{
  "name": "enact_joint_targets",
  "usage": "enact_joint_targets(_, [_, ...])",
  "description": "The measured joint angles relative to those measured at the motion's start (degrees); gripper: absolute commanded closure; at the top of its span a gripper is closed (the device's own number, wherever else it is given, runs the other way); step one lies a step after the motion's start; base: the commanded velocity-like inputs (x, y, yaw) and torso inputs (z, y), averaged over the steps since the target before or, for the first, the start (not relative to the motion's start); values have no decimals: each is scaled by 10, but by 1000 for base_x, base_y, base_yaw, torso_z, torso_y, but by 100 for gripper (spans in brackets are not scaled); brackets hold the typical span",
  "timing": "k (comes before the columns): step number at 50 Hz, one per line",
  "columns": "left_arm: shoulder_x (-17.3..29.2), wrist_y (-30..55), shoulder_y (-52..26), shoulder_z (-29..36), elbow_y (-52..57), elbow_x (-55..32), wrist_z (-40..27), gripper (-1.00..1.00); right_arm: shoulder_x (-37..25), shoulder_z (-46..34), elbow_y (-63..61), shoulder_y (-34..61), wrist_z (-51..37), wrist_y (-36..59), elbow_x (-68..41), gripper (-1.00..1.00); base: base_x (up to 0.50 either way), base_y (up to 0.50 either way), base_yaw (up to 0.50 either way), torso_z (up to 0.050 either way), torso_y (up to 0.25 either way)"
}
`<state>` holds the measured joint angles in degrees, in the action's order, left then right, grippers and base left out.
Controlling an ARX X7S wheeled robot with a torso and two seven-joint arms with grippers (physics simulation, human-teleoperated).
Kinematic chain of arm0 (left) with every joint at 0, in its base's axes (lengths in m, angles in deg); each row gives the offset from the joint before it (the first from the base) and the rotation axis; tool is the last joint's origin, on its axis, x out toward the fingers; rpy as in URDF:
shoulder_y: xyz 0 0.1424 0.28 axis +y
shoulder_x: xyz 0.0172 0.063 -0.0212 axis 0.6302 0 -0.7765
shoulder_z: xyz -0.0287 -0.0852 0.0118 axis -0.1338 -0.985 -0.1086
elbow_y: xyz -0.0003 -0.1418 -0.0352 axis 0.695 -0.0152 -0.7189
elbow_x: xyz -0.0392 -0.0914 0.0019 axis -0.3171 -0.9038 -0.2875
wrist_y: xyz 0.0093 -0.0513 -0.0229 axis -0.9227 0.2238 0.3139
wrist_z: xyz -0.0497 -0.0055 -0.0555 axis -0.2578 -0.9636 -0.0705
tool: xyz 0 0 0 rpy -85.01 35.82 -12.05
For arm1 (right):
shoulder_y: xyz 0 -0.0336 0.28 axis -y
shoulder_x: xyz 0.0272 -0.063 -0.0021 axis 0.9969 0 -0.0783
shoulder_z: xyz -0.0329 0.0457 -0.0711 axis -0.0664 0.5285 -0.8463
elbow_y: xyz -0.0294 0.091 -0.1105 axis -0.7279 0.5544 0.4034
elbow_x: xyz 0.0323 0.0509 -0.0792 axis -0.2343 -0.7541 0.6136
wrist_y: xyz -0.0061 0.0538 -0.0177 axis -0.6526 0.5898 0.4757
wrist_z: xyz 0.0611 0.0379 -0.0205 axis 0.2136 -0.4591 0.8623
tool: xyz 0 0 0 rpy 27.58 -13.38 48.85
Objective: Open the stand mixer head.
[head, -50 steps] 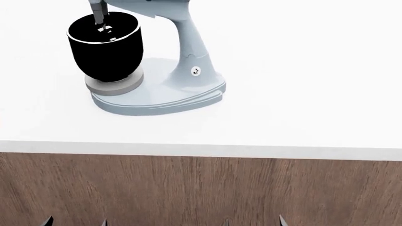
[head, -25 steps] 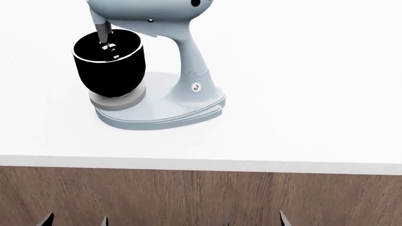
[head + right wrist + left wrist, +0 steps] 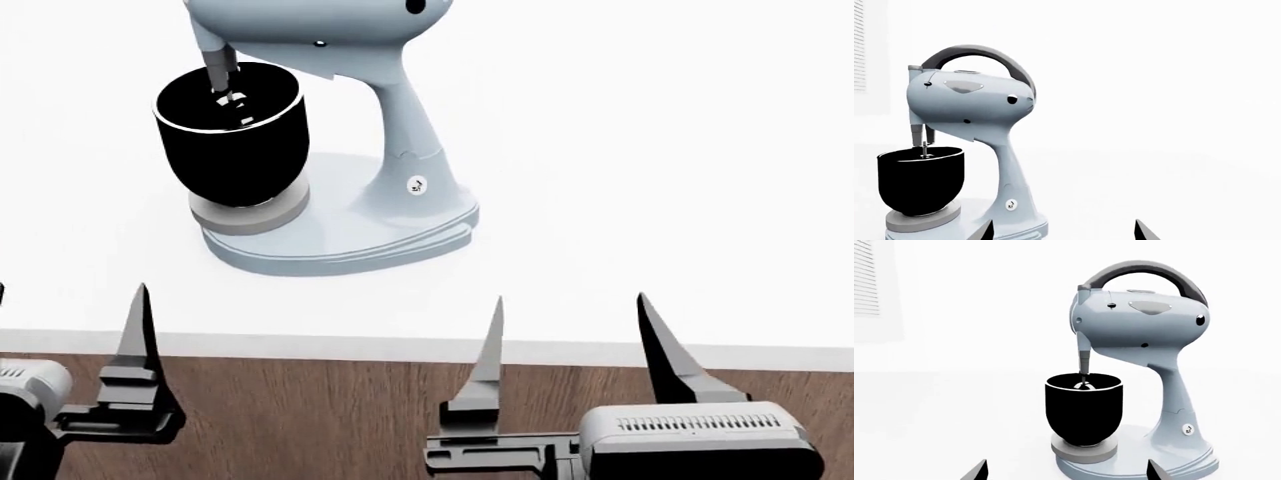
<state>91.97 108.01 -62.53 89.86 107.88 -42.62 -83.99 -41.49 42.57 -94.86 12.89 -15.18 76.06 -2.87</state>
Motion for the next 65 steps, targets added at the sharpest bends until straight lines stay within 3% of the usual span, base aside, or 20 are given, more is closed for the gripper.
enact_joint_targets(7, [4, 13, -6, 3, 17, 1, -6, -100, -4, 0, -7, 3, 10, 10, -19, -100, 500, 0, 0, 0, 0])
enact_joint_targets(33, [12, 19, -10, 8, 24, -5, -15, -100, -16, -15, 13, 15, 18, 13, -34, -100, 0, 0, 0, 0, 0])
enact_joint_targets(34, [12, 18, -10, 8, 23, -6, -15, -100, -18, -19, 19, 20, 19, 16, -31, 100, 0, 0, 0, 0, 0])
enact_joint_targets(49, [16, 11, -10, 11, 18, -10, -16, -100, -18, -85, 149, 160, 70, 71, -17, 100, 0, 0, 0, 0, 0])
enact_joint_targets(65, [20, 10, -7, 10, 22, -16, -20, -100, 16, -120, 333, 284, 93, 54, -7, 100, 0, 0, 0, 0, 0])
